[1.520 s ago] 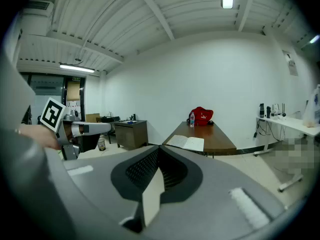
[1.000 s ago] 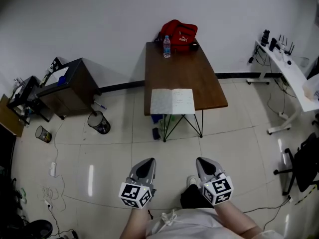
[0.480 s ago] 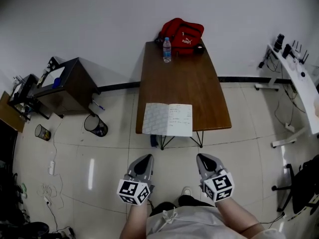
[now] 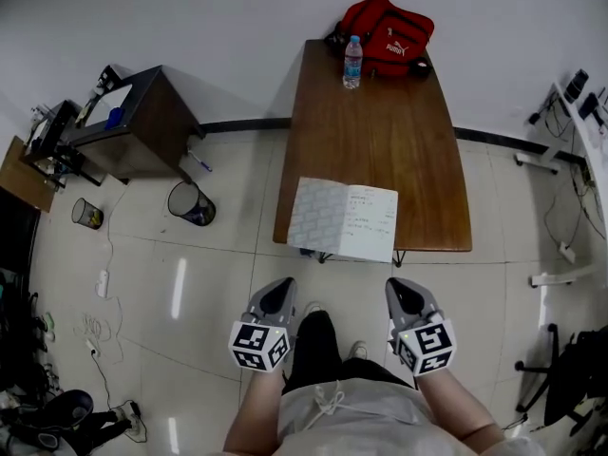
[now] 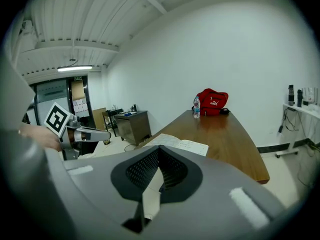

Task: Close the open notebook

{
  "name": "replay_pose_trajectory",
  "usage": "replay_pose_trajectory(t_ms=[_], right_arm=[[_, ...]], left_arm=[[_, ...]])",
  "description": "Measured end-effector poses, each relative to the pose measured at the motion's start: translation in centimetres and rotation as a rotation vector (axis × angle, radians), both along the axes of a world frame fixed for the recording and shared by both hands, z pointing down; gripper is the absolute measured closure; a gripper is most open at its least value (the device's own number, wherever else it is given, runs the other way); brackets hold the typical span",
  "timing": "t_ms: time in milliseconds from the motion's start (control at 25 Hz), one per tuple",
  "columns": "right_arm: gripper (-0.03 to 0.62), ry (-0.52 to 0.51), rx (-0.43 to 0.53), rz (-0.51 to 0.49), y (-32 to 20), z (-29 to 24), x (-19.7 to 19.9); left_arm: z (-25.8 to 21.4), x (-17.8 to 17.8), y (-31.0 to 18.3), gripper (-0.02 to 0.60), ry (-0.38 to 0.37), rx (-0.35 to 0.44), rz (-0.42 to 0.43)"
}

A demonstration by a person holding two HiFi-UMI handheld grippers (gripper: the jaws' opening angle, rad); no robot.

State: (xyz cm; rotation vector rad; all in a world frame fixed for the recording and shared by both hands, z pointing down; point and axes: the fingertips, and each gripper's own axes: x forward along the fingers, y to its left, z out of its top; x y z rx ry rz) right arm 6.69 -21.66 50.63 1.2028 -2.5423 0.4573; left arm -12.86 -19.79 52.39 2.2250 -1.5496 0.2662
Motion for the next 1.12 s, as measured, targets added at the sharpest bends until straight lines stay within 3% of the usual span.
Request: replay_pose_trajectory(t_ms=[240, 440, 760, 1000, 1120], right_arm=[[0.588, 0.027, -0.054, -0.010, -3.1, 2.1, -4.0], [0.586, 0.055, -0.103, -0.029, -5.4, 4.4, -7.1], [0.588, 0.080, -0.176, -0.070, -6.9, 8.2, -11.0], [0.586, 0.090, -0.215, -0.084, -7.6, 9.7, -12.3], [0.586, 0.091, -0.215, -0.078, -8.0, 9.9, -12.3]], left_arm=[[5.7, -3.0, -4.0, 0.575, -0.009, -0.180, 0.017], [10.0, -3.8, -6.6, 0.444, 0.086, -0.297, 0.051], [14.8, -5.0, -9.7, 0.378, 0.216, -0.430, 0.045], [16.2, -5.0, -10.7, 0.364, 0.266, -0.485, 0.047], [16.8, -5.4, -10.7, 0.438, 0.276, -0.515, 0.034]])
